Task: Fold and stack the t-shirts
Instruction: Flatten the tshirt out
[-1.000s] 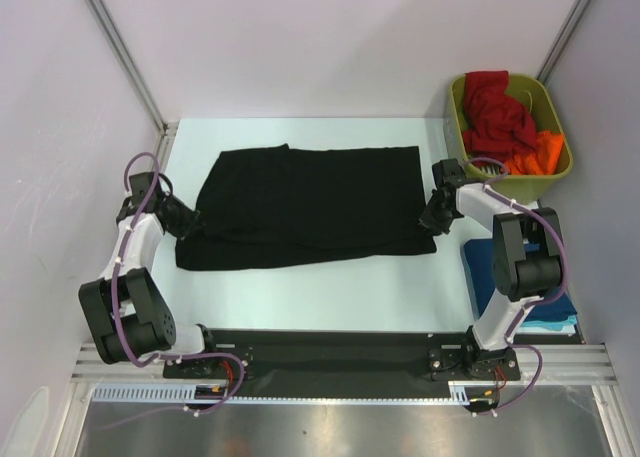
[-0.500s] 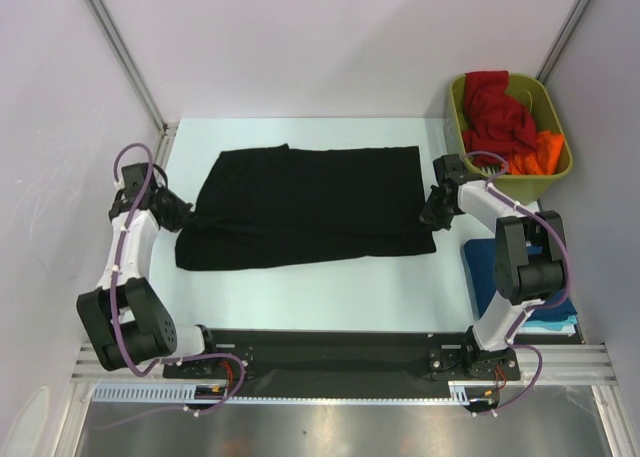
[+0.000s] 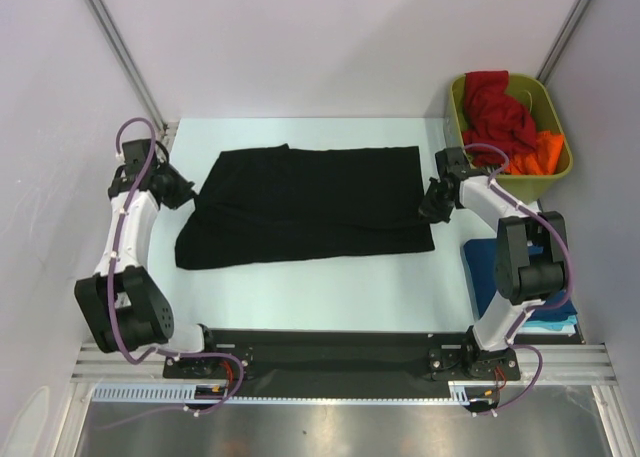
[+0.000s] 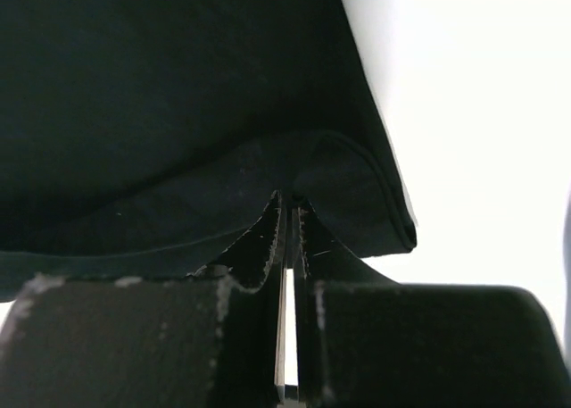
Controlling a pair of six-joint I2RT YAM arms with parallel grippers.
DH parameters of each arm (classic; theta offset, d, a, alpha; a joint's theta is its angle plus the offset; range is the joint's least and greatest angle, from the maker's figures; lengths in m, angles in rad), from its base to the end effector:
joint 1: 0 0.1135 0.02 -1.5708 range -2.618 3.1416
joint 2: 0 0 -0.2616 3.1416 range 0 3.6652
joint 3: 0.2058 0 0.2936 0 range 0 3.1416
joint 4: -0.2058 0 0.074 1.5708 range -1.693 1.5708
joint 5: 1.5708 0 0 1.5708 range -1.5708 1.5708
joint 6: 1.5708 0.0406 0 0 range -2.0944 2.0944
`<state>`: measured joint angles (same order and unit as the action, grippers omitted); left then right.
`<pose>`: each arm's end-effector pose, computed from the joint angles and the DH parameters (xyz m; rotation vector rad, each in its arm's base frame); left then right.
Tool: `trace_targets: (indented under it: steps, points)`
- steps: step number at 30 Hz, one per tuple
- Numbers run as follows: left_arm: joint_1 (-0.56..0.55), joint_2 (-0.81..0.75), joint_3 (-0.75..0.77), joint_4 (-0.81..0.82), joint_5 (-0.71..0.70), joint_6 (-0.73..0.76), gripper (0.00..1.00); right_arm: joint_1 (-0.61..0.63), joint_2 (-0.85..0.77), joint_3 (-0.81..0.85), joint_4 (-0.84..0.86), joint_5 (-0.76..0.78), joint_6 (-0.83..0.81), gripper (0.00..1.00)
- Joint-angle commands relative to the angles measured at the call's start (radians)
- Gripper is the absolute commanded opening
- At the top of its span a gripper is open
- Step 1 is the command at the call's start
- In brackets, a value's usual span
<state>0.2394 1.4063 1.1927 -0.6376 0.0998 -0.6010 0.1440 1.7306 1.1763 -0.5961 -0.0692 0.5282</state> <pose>0.3372 0.0781 0.2832 -0.9520 2.2428 -0.2845 0.3799 0.0579 0.1670 0.5057 2.7066 0.2837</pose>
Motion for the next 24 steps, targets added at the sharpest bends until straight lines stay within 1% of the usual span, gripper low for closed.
trace_targets:
  steps: [1,8,18,24]
  points:
    - [-0.002,0.046,0.077,0.021,-0.003,0.015,0.00,-0.003,0.018,0.072,0.006,-0.004,-0.028,0.00]
    - [-0.020,0.102,0.120,0.036,0.020,0.023,0.00,0.000,0.021,0.079,-0.004,0.031,-0.043,0.00]
    - [-0.083,0.171,0.199,0.029,0.023,0.020,0.00,0.006,0.037,0.071,-0.027,0.054,-0.056,0.00]
    - [-0.092,0.189,0.197,0.000,-0.014,0.027,0.00,0.025,0.035,0.080,-0.024,0.057,-0.068,0.00]
